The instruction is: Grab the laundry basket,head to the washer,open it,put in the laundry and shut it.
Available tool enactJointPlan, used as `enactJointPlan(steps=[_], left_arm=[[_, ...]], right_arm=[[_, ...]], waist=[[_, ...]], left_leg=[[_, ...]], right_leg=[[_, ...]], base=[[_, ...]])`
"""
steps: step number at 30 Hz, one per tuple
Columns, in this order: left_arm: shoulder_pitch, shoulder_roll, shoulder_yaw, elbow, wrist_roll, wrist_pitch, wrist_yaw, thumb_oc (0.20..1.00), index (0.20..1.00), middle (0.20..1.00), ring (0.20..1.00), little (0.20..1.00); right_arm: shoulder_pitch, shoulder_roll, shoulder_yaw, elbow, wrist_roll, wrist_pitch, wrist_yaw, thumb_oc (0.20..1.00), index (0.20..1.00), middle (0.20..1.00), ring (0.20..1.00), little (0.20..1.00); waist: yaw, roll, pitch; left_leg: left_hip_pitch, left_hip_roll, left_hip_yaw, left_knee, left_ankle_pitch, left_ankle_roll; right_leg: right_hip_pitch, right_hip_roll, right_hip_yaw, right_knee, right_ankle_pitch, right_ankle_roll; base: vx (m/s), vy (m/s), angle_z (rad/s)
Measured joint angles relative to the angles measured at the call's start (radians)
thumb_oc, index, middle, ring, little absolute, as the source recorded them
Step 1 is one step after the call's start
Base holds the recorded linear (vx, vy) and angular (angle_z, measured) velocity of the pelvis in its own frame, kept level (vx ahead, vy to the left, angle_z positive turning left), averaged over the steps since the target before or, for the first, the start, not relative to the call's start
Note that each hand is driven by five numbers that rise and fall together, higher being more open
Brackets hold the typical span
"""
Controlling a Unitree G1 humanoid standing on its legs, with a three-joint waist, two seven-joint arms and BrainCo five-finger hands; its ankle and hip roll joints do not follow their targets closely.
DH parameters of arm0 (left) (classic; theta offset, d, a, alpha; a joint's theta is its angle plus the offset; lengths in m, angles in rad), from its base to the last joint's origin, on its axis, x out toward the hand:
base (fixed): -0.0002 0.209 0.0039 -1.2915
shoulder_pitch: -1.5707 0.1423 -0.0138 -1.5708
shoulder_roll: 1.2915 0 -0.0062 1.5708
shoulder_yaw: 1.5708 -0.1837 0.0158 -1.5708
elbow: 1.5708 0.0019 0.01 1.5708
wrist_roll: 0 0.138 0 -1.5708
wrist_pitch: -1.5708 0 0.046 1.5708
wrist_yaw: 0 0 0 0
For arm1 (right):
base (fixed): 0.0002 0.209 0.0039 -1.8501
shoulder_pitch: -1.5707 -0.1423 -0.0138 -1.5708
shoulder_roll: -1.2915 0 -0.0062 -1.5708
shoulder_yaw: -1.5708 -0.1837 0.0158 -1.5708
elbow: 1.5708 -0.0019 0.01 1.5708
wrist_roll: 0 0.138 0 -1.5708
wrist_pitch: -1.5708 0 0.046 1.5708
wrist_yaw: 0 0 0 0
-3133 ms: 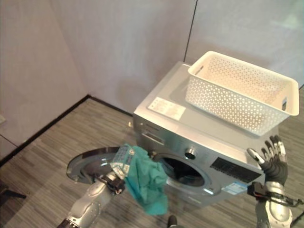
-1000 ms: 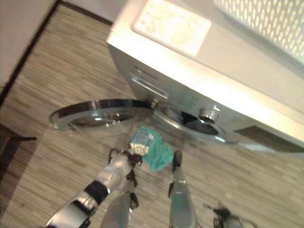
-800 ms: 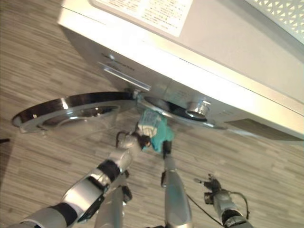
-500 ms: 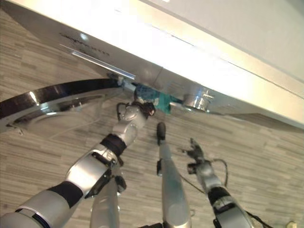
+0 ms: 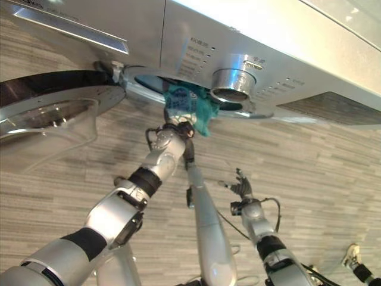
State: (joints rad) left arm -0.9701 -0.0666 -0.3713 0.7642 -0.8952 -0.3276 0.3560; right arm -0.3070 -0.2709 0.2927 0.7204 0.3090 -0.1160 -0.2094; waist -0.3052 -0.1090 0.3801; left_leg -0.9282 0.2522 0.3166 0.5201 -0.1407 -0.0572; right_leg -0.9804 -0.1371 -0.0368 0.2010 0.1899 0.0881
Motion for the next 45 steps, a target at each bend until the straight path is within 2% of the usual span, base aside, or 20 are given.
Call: enactJointPlan(steps=[2, 5, 10, 11, 13, 14, 15, 16, 19, 22, 23, 24, 27, 28, 32, 34, 36, 38, 41, 45], left_arm=[[0.002, -0.052, -0.035, -0.032, -0.002, -0.027, 0.004, 0.200, 0.200, 0.200, 0.200, 0.200], [-0.035, -0.059, -0.040, -0.016, -0.009, -0.029, 0.020, 0.200, 0.200, 0.200, 0.200, 0.200], [-0.248, -0.034, 0.059, 0.042, -0.047, -0.044, 0.045, 0.200, 0.200, 0.200, 0.200, 0.200], [-0.274, -0.006, 0.057, 0.076, -0.052, -0.038, 0.047, 0.200, 0.200, 0.200, 0.200, 0.200], [-0.395, 0.070, 0.194, 0.096, -0.165, -0.042, 0.086, 0.200, 0.200, 0.200, 0.200, 0.200], [-0.416, 0.144, 0.165, 0.120, -0.161, -0.092, 0.079, 0.200, 0.200, 0.200, 0.200, 0.200], [-0.458, 0.193, 0.243, 0.087, -0.229, -0.127, 0.108, 0.200, 0.200, 0.200, 0.200, 0.200], [-0.493, 0.229, 0.252, 0.080, -0.242, -0.167, 0.120, 0.200, 0.200, 0.200, 0.200, 0.200], [-0.556, 0.343, 0.166, -0.006, -0.244, -0.260, 0.142, 0.200, 0.200, 0.200, 0.200, 0.200], [-0.525, 0.381, 0.159, -0.092, -0.215, -0.264, 0.170, 0.225, 0.225, 0.225, 0.225, 0.225], [-0.513, 0.376, 0.150, -0.097, -0.163, -0.244, 0.191, 0.834, 0.834, 0.834, 0.834, 0.834], [-0.514, 0.379, 0.106, -0.074, -0.113, -0.204, 0.190, 1.000, 1.000, 1.000, 1.000, 1.000], [-0.515, 0.400, 0.012, -0.023, -0.035, -0.110, 0.164, 1.000, 1.000, 1.000, 1.000, 1.000], [-0.541, 0.461, -0.255, 0.102, 0.086, -0.006, 0.089, 1.000, 1.000, 1.000, 1.000, 1.000], [-0.540, 0.471, -0.435, 0.113, 0.378, 0.180, -0.036, 1.000, 1.000, 1.000, 1.000, 1.000], [-0.550, 0.439, -0.446, 0.146, 0.534, 0.238, -0.061, 1.000, 1.000, 1.000, 1.000, 1.000], [-0.557, 0.391, -0.508, 0.156, 0.801, 0.334, -0.104, 1.000, 1.000, 1.000, 1.000, 1.000], [-0.475, 0.380, -0.543, 0.069, 1.028, 0.387, -0.164, 1.000, 1.000, 1.000, 1.000, 1.000], [-0.399, 0.369, -0.549, -0.012, 1.121, 0.394, -0.194, 1.000, 1.000, 1.000, 1.000, 1.000], [-0.178, 0.398, -0.390, -0.202, 1.180, 0.389, -0.207, 1.000, 1.000, 1.000, 1.000, 1.000]], right_arm=[[0.002, 0.000, -0.001, -0.004, 0.000, 0.003, -0.022, 1.000, 1.000, 1.000, 1.000, 1.000], [0.002, -0.003, -0.001, -0.001, 0.000, 0.003, -0.035, 1.000, 1.000, 1.000, 1.000, 1.000], [0.003, -0.009, -0.001, -0.003, 0.000, 0.000, -0.049, 1.000, 1.000, 1.000, 1.000, 1.000], [0.002, -0.010, -0.001, -0.007, 0.000, -0.003, -0.049, 1.000, 1.000, 1.000, 1.000, 1.000], [-0.001, -0.018, -0.002, -0.035, 0.000, -0.018, -0.050, 1.000, 1.000, 1.000, 1.000, 1.000], [-0.012, -0.018, -0.007, -0.043, 0.001, -0.029, -0.052, 1.000, 1.000, 1.000, 1.000, 1.000], [-0.009, -0.034, -0.009, -0.054, 0.000, -0.043, -0.051, 1.000, 1.000, 1.000, 1.000, 1.000], [-0.010, -0.045, -0.012, -0.057, 0.001, -0.044, -0.051, 1.000, 1.000, 1.000, 1.000, 1.000], [0.042, -0.102, -0.062, -0.077, 0.000, -0.058, -0.049, 1.000, 1.000, 1.000, 1.000, 1.000], [0.102, -0.132, -0.110, -0.088, -0.001, -0.055, -0.048, 1.000, 1.000, 1.000, 1.000, 1.000], [0.126, -0.136, -0.119, -0.088, 0.000, -0.058, -0.047, 1.000, 1.000, 1.000, 1.000, 1.000], [0.133, -0.140, -0.119, -0.083, 0.000, -0.054, -0.043, 1.000, 1.000, 1.000, 1.000, 1.000], [0.146, -0.139, -0.134, -0.064, 0.002, -0.054, -0.024, 1.000, 1.000, 1.000, 1.000, 1.000], [0.143, -0.154, -0.156, -0.076, 0.034, -0.058, -0.006, 1.000, 1.000, 1.000, 1.000, 1.000], [0.108, -0.163, -0.157, -0.097, 0.071, -0.064, 0.040, 1.000, 1.000, 1.000, 1.000, 1.000], [0.060, -0.162, -0.135, -0.095, 0.078, -0.056, 0.051, 1.000, 1.000, 1.000, 1.000, 1.000], [0.020, -0.175, -0.101, -0.125, 0.080, -0.057, 0.065, 1.000, 1.000, 1.000, 1.000, 1.000], [0.035, -0.178, -0.085, -0.155, 0.079, -0.033, 0.081, 1.000, 1.000, 1.000, 1.000, 1.000], [0.057, -0.179, -0.084, -0.151, 0.079, -0.028, 0.083, 1.000, 1.000, 1.000, 1.000, 1.000], [0.100, -0.177, -0.087, -0.145, 0.064, -0.018, 0.081, 1.000, 1.000, 1.000, 1.000, 1.000]], waist=[[-0.007, -0.001, -0.002], [-0.025, -0.001, -0.002], [-0.037, 0.000, -0.002], [-0.044, 0.000, -0.002], [-0.071, 0.000, -0.002], [-0.092, -0.001, -0.002], [-0.101, -0.001, -0.002], [-0.108, -0.001, -0.002], [-0.090, -0.001, -0.002], [-0.072, 0.000, 0.001], [-0.071, 0.001, 0.002], [-0.069, 0.005, 0.004], [-0.058, 0.007, 0.005], [-0.036, 0.026, 0.016], [0.022, 0.046, 0.024], [0.033, 0.047, 0.024], [0.053, 0.058, 0.023], [0.072, 0.064, 0.021], [0.073, 0.074, 0.014], [0.086, 0.082, 0.010]], left_leg=[[-0.033, 0.000, 0.014, 0.005, -0.001, 0.005], [-0.028, 0.004, 0.031, 0.003, -0.004, -0.001], [-0.014, 0.021, 0.051, -0.005, -0.016, -0.009], [-0.016, 0.023, 0.051, -0.008, -0.016, -0.009], [-0.030, 0.023, 0.056, -0.017, -0.011, -0.016], [-0.037, 0.027, 0.063, -0.016, -0.011, -0.018], [-0.051, 0.037, 0.078, -0.013, -0.012, -0.020], [-0.067, 0.047, 0.082, -0.004, -0.014, -0.024], [-0.150, 0.115, 0.065, 0.055, -0.032, -0.046], [-0.155, 0.130, 0.045, 0.025, -0.013, -0.062], [-0.148, 0.122, 0.030, -0.009, 0.009, -0.072], [-0.138, 0.112, 0.014, -0.044, 0.033, -0.077], [-0.086, 0.084, -0.003, -0.153, 0.101, -0.094], [-0.035, 0.066, -0.013, -0.226, 0.139, -0.104], [0.041, 0.032, -0.015, -0.371, 0.218, -0.101], [0.056, 0.016, -0.022, -0.421, 0.250, -0.101], [0.090, -0.010, -0.035, -0.486, 0.291, -0.091], [0.143, -0.030, -0.037, -0.535, 0.311, -0.084], [0.160, -0.048, -0.039, -0.551, 0.314, -0.077], [0.180, -0.058, -0.039, -0.559, 0.314, -0.070]], right_leg=[[-0.040, 0.000, 0.009, 0.000, 0.004, 0.001], [-0.042, 0.006, 0.022, -0.016, 0.018, 0.005], [-0.043, 0.023, 0.033, -0.023, 0.024, 0.004], [-0.044, 0.025, 0.033, -0.026, 0.024, 0.004], [-0.051, 0.028, 0.032, -0.059, 0.035, 0.005], [-0.056, 0.032, 0.036, -0.078, 0.054, 0.001], [-0.072, 0.044, 0.053, -0.098, 0.071, -0.002], [-0.084, 0.053, 0.058, -0.108, 0.079, -0.003], [-0.139, 0.105, 0.053, -0.114, 0.094, -0.016], [-0.145, 0.122, 0.031, -0.110, 0.096, -0.034], [-0.145, 0.121, 0.014, -0.099, 0.086, -0.046], [-0.136, 0.117, -0.005, -0.098, 0.081, -0.051], [-0.113, 0.104, -0.042, -0.098, 0.073, -0.066], [-0.083, 0.099, -0.059, -0.098, 0.066, -0.076], [-0.059, 0.084, -0.087, -0.098, 0.056, -0.089], [-0.058, 0.074, -0.098, -0.098, 0.055, -0.090], [-0.038, 0.056, -0.107, -0.100, 0.052, -0.087], [0.003, 0.043, -0.110, -0.110, 0.040, -0.071], [0.021, 0.028, -0.110, -0.115, 0.028, -0.057], [0.036, 0.018, -0.113, -0.114, 0.036, -0.054]], base=[[0.04, -0.027, -0.12], [0.03, -0.026, -0.14], [0.05, -0.056, -0.13], [0.05, -0.031, -0.03], [0.04, 0.005, -0.06], [0.05, 0.000, -0.22], [0.07, -0.072, -0.28], [0.08, -0.127, -0.33], [0.07, -0.123, -0.31], [0.05, -0.092, 0.00], [0.00, -0.027, 0.30], [0.00, -0.016, 0.42], [0.00, -0.005, 0.38], [-0.01, 0.015, 0.29], [-0.01, 0.029, 0.22], [0.00, 0.043, 0.23], [0.00, 0.070, 0.30], [-0.01, 0.073, 0.19], [0.00, 0.036, 0.09], [-0.01, 0.020, 0.02]])
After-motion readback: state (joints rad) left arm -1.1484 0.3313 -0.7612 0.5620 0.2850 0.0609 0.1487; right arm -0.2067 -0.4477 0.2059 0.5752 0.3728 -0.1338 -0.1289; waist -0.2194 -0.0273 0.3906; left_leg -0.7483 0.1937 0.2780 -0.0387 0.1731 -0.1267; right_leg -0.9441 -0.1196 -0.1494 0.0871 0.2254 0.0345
